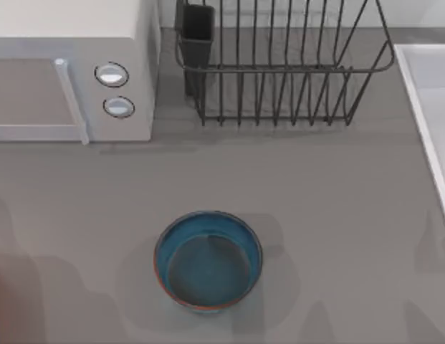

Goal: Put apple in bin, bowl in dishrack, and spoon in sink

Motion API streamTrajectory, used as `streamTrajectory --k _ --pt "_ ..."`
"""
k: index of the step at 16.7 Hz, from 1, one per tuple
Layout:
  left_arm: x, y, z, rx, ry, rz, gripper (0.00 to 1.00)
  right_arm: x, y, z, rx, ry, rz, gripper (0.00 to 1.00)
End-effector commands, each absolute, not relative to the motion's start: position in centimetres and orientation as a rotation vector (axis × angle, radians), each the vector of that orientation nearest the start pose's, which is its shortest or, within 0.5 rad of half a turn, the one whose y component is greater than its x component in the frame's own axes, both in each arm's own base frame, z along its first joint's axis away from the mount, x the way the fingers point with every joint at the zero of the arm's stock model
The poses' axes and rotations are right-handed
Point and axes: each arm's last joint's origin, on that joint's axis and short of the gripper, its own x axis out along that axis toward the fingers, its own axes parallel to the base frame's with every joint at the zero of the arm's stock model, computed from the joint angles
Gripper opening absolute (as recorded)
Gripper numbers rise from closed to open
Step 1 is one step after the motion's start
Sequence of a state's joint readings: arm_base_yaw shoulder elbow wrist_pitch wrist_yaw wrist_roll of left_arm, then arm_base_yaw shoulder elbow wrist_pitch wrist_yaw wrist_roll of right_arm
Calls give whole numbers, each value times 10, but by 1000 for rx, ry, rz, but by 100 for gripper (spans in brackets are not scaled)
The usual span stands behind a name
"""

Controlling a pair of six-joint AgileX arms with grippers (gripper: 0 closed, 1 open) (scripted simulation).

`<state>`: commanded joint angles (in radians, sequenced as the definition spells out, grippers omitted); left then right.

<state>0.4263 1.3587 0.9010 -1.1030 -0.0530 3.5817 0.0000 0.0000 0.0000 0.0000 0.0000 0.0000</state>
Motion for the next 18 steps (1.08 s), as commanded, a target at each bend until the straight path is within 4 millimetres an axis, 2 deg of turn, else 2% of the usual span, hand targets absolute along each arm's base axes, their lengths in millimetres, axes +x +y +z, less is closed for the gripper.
streamTrajectory --k 8,16,18 --pt "197 92 205 -2172 -39 2201 98 106 -1 160 0 0 0 100" --pt "197 92 205 -2172 -39 2201 100 106 -1 160 0 0 0 100" --pt "197 92 211 -2186 -32 2187 100 106 -1 160 0 0 0 100"
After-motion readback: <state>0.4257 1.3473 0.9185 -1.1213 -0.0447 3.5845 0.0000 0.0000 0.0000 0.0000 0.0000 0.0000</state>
